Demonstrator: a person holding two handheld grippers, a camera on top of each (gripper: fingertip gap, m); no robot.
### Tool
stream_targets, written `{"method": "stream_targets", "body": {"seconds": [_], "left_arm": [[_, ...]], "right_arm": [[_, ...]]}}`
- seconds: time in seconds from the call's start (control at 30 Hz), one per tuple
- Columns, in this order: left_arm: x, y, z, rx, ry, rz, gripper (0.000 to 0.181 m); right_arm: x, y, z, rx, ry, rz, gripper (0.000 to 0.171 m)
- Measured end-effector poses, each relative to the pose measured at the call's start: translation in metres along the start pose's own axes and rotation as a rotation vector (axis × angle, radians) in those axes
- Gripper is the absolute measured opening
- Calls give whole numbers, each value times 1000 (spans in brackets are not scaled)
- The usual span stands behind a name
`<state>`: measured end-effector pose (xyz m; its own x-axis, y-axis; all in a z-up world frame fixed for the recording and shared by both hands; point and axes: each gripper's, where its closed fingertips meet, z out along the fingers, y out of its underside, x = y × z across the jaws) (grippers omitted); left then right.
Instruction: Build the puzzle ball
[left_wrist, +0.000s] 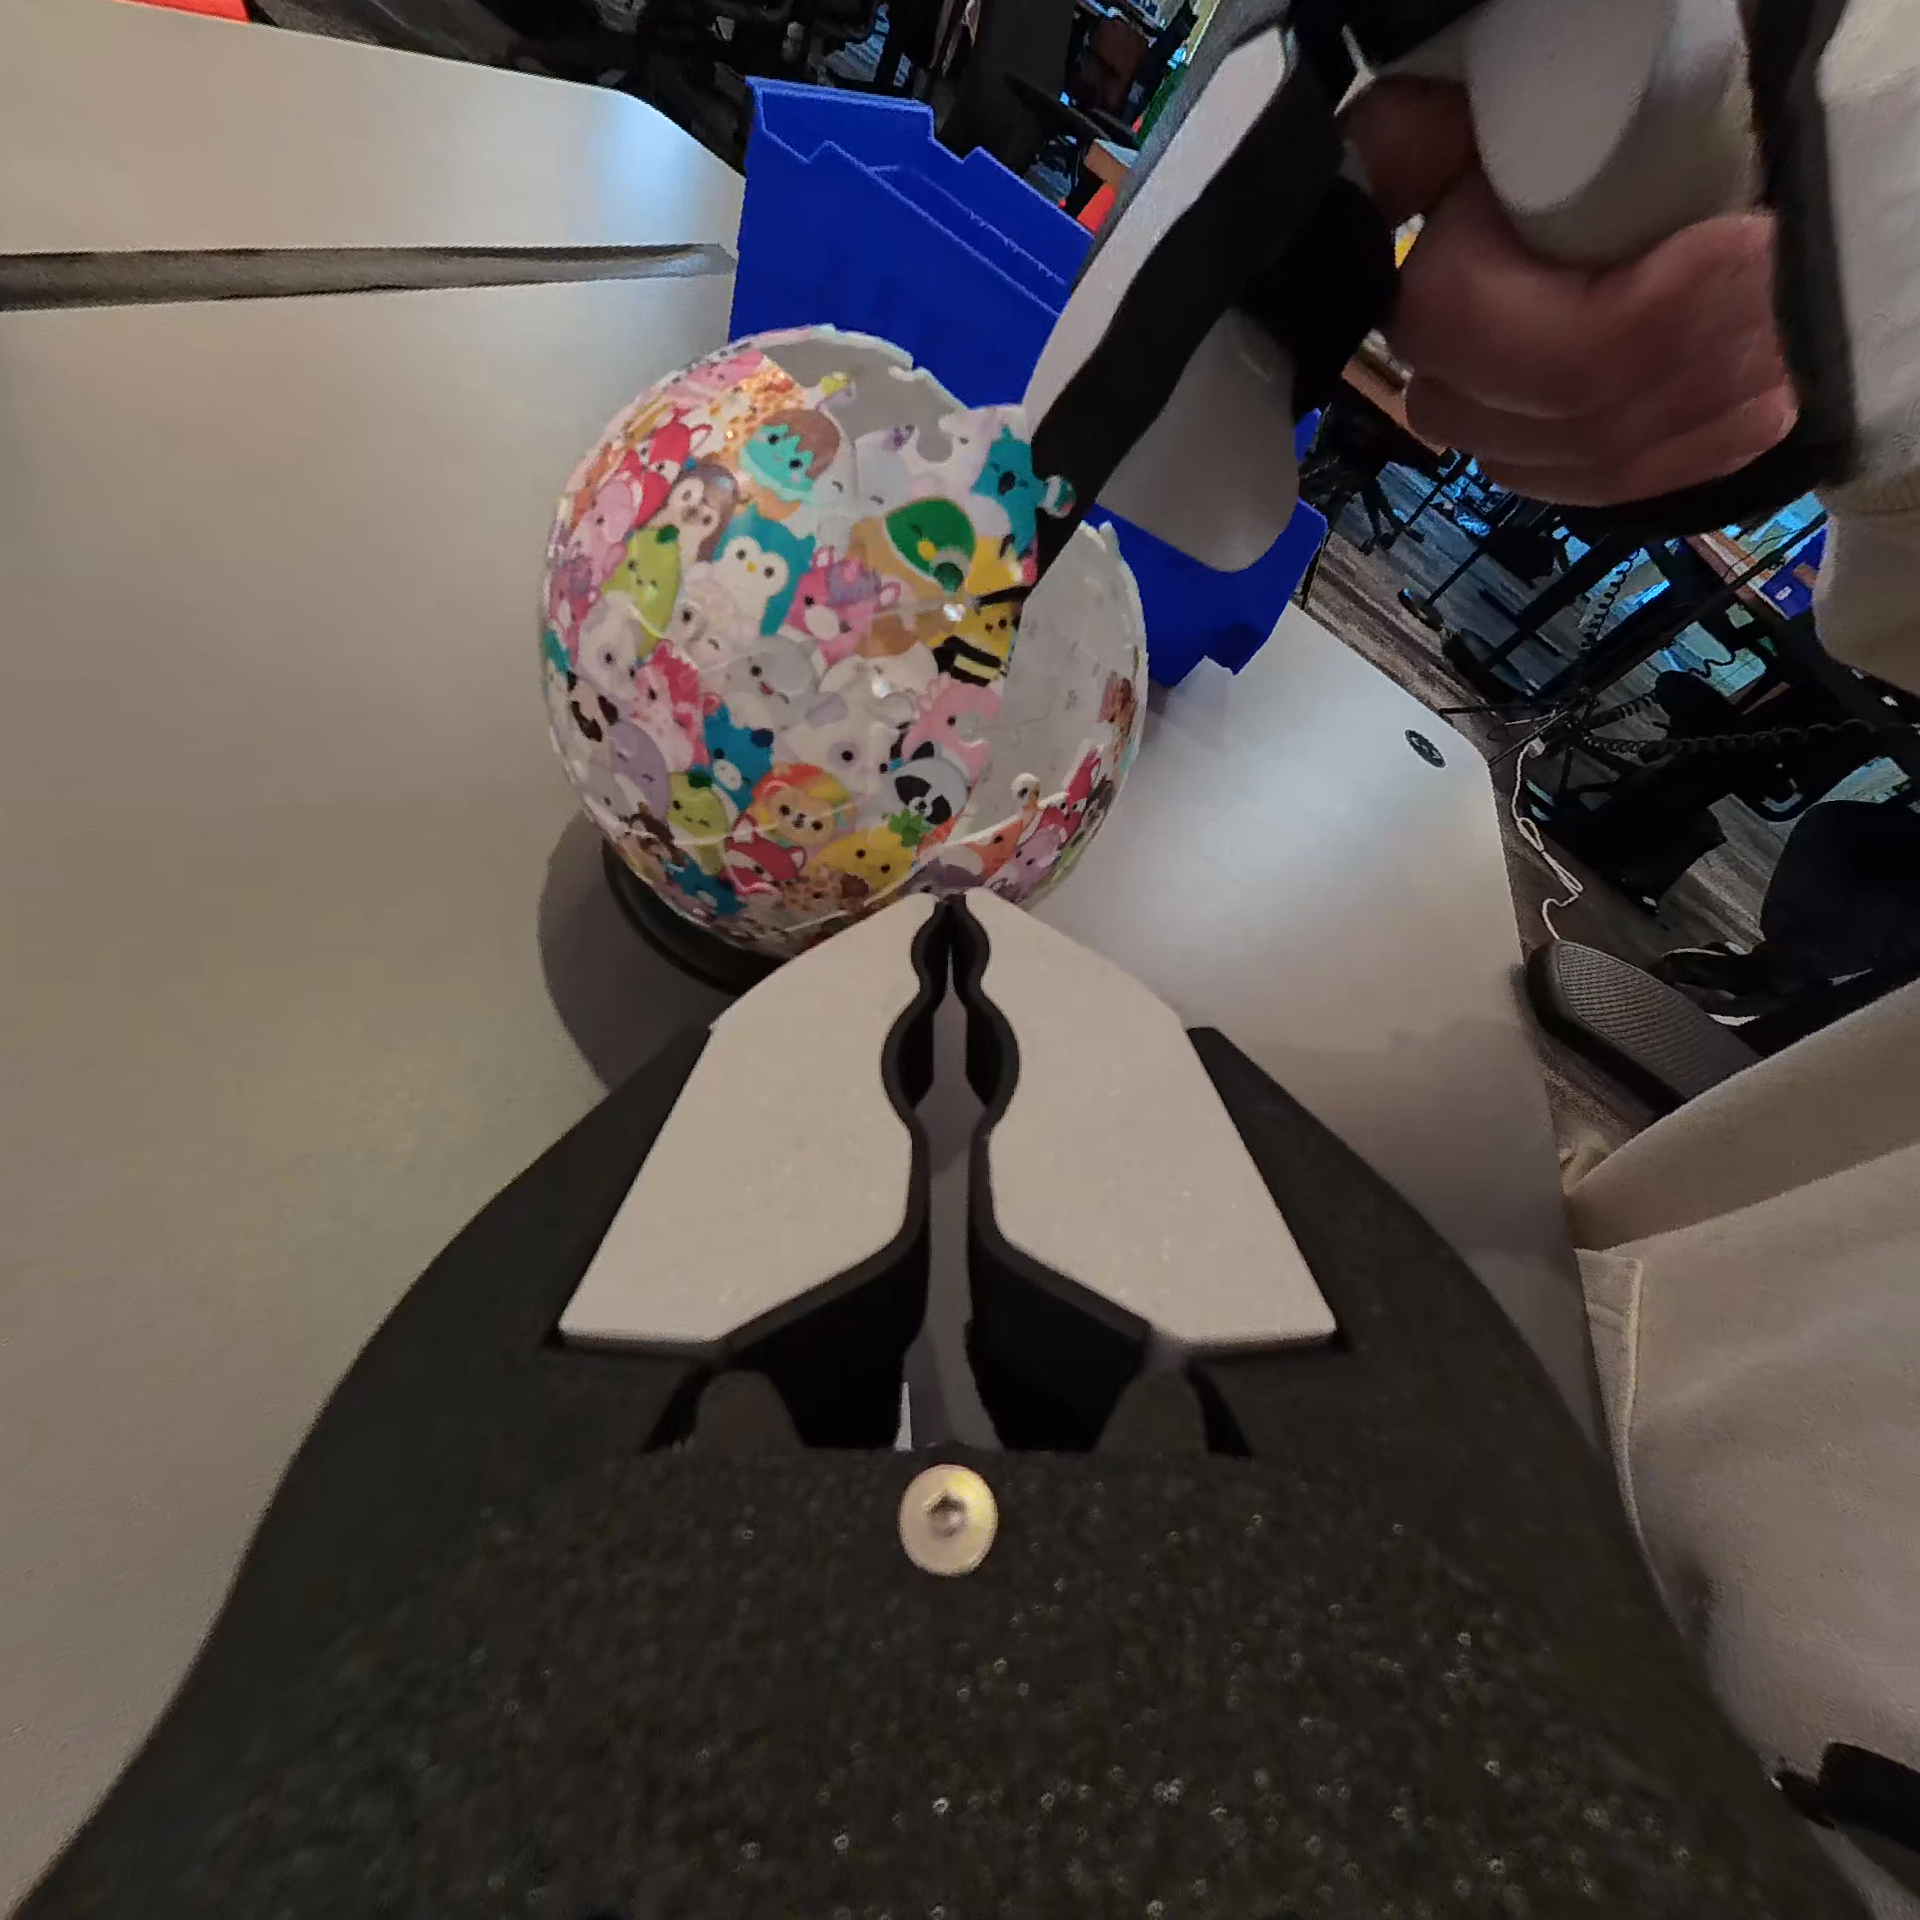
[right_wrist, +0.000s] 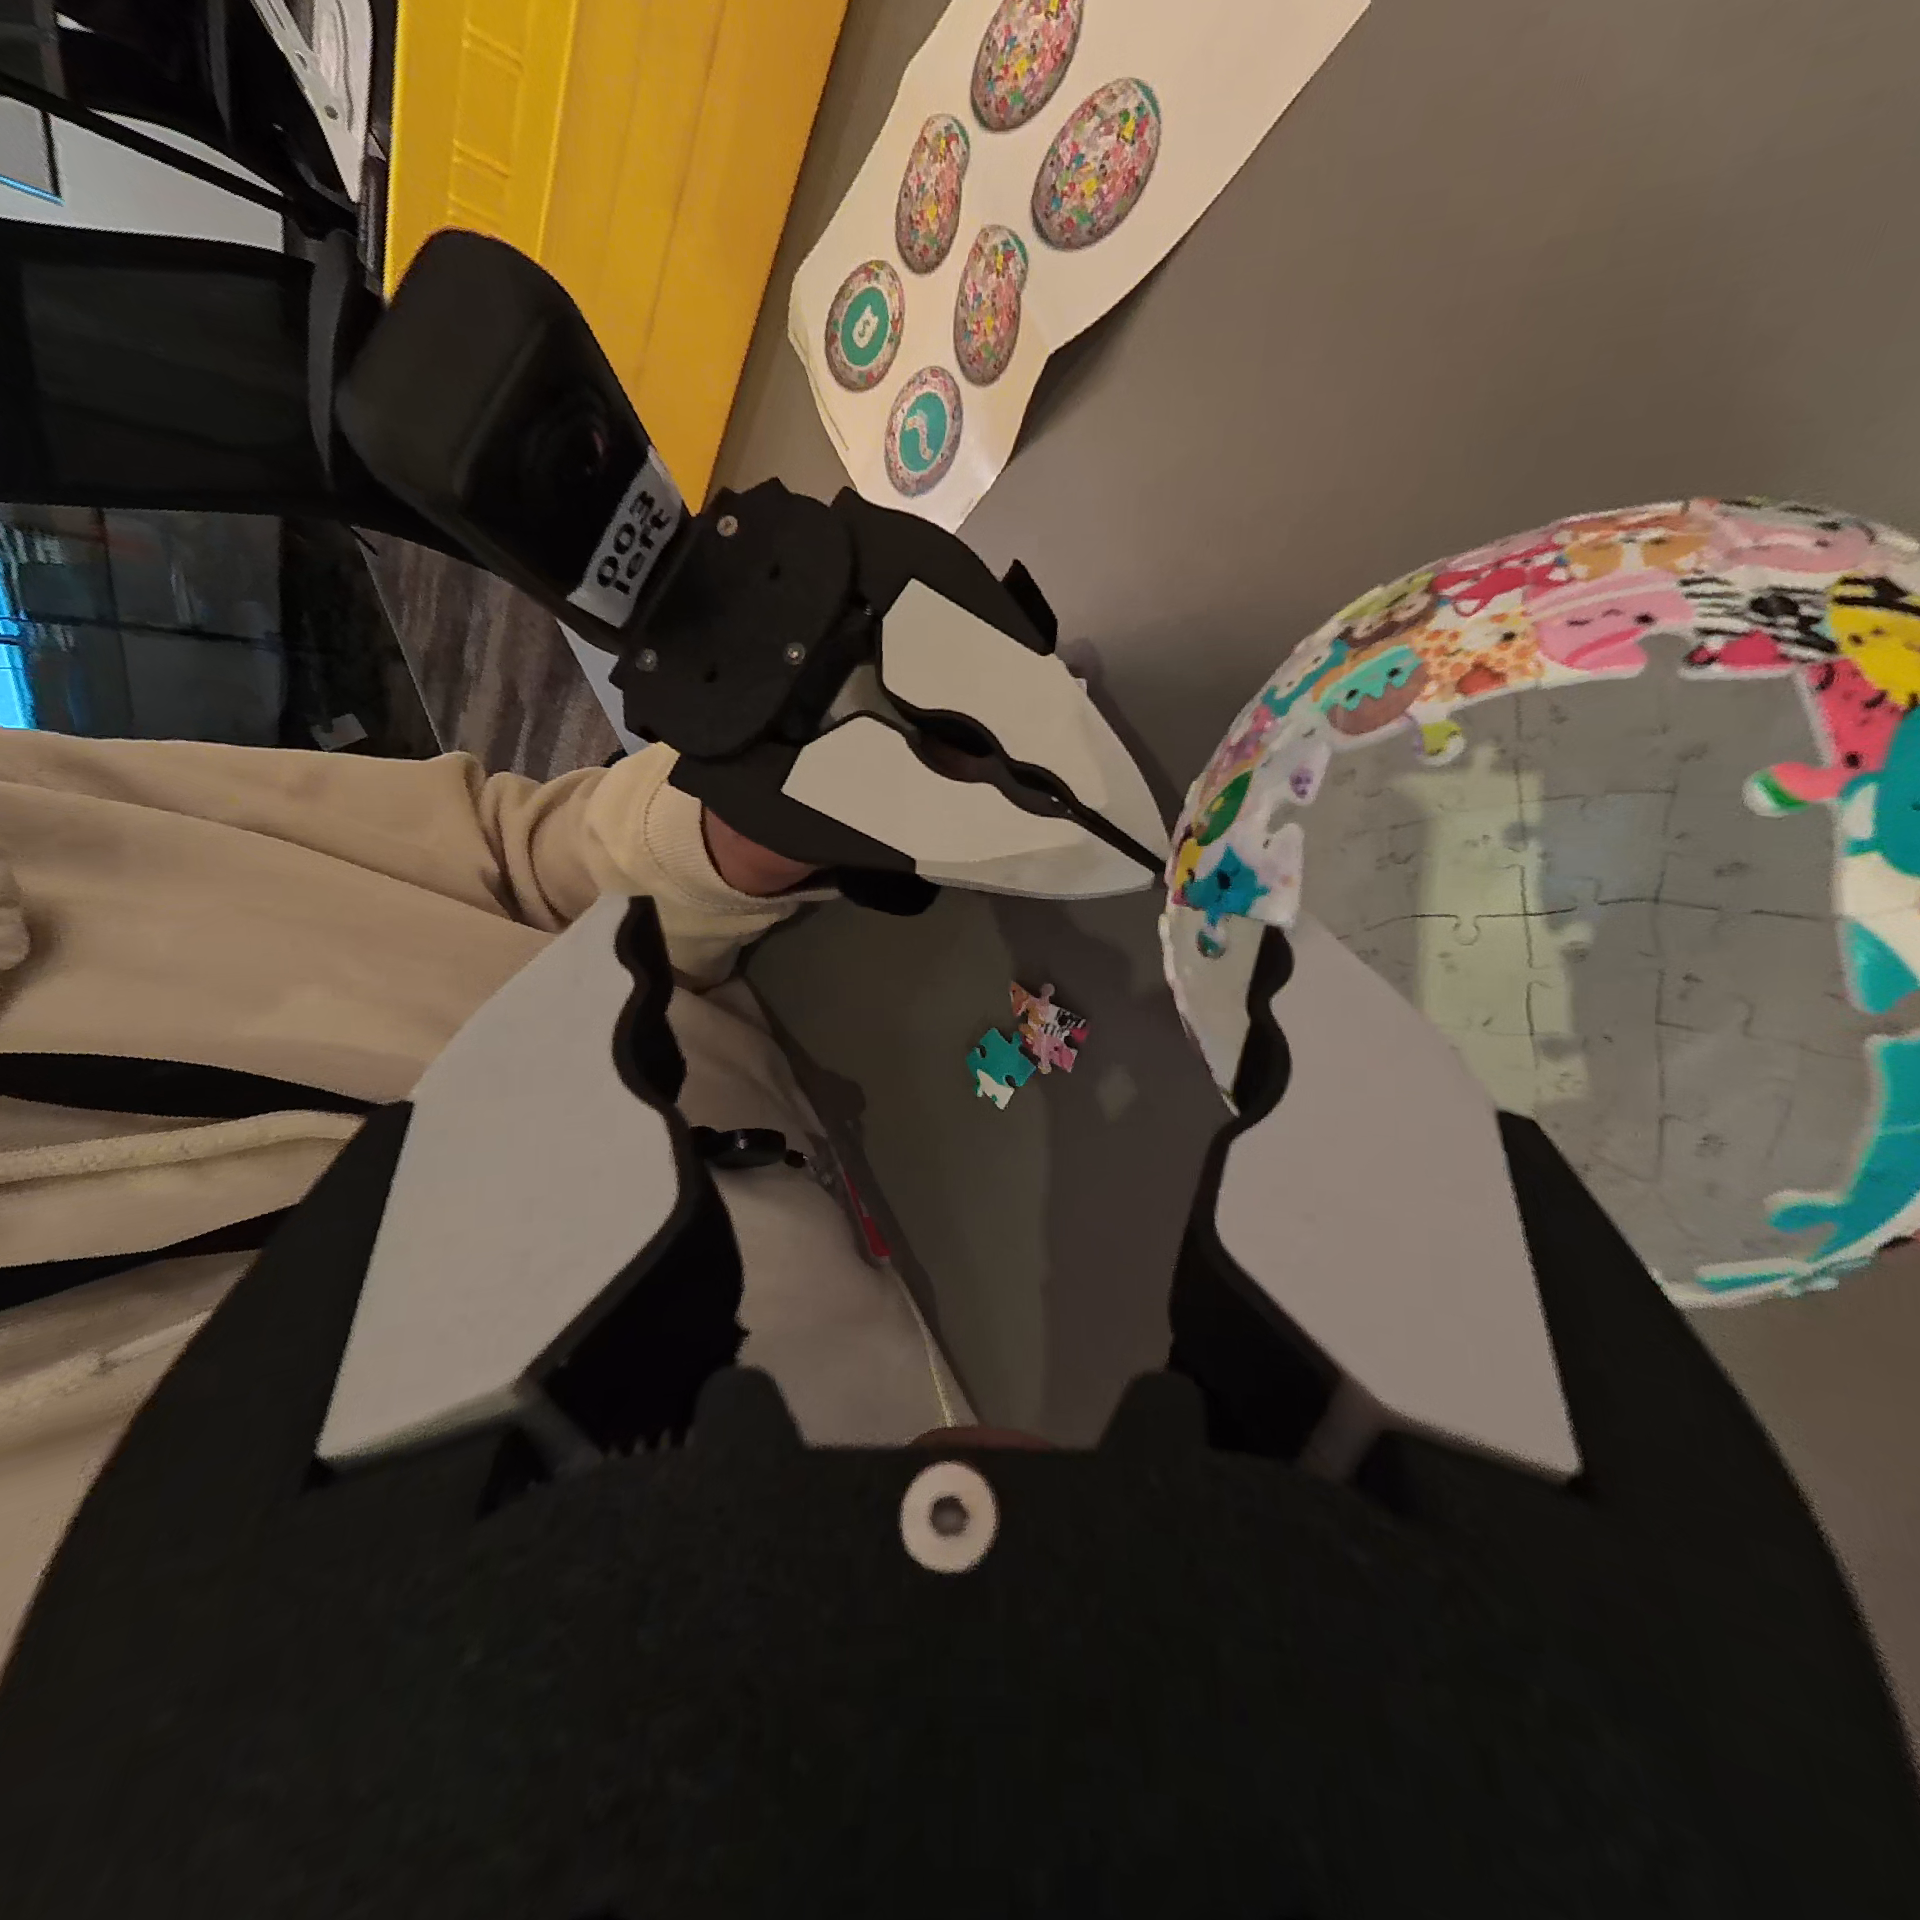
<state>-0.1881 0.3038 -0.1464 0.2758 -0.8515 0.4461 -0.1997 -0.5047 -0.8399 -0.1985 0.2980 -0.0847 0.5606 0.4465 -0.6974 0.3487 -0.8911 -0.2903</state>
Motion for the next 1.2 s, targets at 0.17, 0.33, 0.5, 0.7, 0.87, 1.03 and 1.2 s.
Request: {"method": "stream_targets", "body": {"seconds": [0.17, 0.33, 0.5, 0.7, 0.87, 1.03, 1.2], "left_arm": [[1, -1, -1, 2, -1, 2, 0], [-3, -8, -9, 28, -16, 3, 0], [-8, -7, -27, 50, -29, -54, 0], [-4, 5, -59, 127, -126, -119, 0], [-1, 9, -72, 146, -156, -123, 0], [-1, 13, -70, 118, -149, -105, 0], [5, 12, -68, 119, -139, -91, 0]], "right_arm": [[7, 5, -4, -5, 55, -14, 106], [18, 2, -18, 10, 188, -122, 75], [24, -8, -30, 35, 412, -452, 22], [24, -22, -29, -18, 715, -904, 0], [32, -22, -17, -74, 698, -889, 0], [42, -18, -12, -144, 714, -866, 0], [39, -20, -10, -136, 720, -875, 0]]}}
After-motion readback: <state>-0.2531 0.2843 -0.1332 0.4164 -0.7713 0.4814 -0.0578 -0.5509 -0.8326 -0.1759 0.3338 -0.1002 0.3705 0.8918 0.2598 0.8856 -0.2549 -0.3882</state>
